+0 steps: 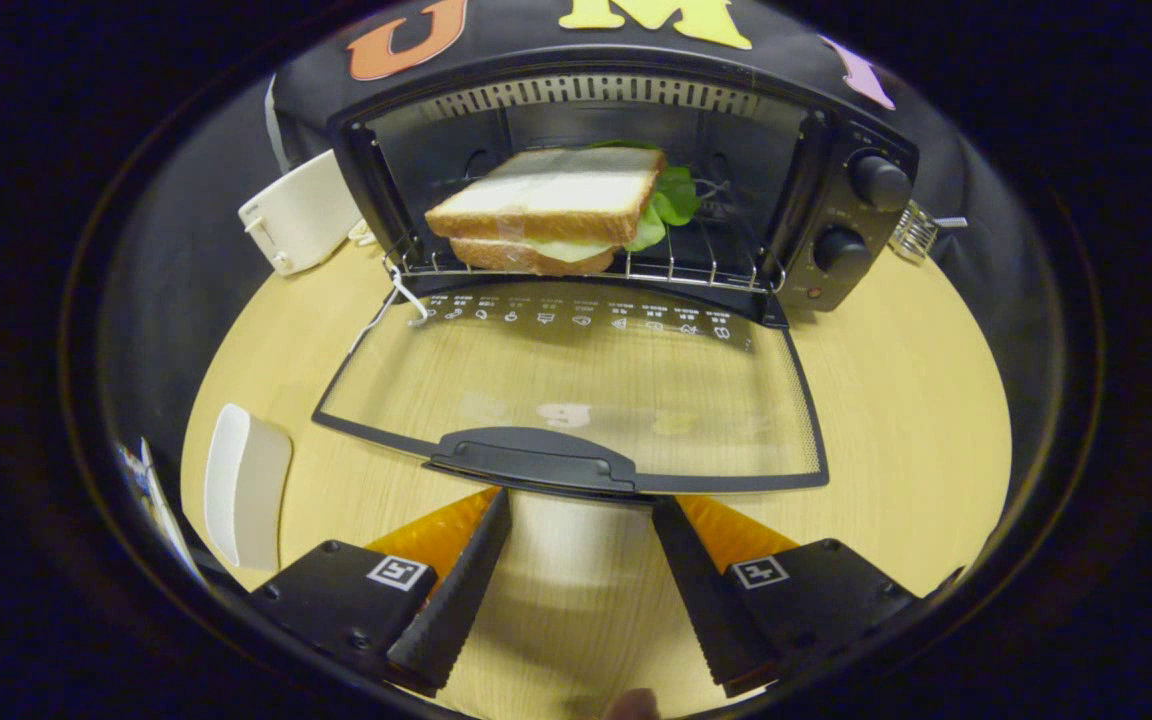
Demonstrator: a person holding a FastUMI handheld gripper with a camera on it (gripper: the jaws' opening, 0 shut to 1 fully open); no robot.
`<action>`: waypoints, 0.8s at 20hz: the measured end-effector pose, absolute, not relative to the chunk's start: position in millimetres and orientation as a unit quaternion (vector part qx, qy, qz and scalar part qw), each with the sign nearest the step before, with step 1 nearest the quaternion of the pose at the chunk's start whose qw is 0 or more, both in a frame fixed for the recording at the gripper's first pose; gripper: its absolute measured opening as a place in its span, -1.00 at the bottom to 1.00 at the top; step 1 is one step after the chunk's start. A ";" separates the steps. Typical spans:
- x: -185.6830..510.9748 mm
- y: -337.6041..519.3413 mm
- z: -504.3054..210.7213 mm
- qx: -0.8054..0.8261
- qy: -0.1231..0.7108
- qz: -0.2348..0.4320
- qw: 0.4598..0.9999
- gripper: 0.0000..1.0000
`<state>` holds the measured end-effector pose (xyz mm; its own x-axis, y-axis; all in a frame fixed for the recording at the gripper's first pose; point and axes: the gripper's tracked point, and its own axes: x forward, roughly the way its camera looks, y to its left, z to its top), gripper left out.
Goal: Open the toaster oven, put the food inside, and close the toaster oven door.
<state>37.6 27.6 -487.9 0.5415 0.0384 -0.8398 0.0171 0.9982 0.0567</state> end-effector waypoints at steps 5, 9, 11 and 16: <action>36.2 27.3 -457.2 0.014 0.442 0.018 0.897 0.90; 43.0 26.3 -416.7 0.017 0.386 0.033 0.922 0.90; 50.4 24.7 -391.9 0.019 0.362 0.034 0.932 0.90; 66.6 26.3 -339.7 0.031 0.318 0.026 0.947 0.90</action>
<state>66.6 26.3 -339.7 0.7959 0.0690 -0.6015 -0.0292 0.9967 0.0756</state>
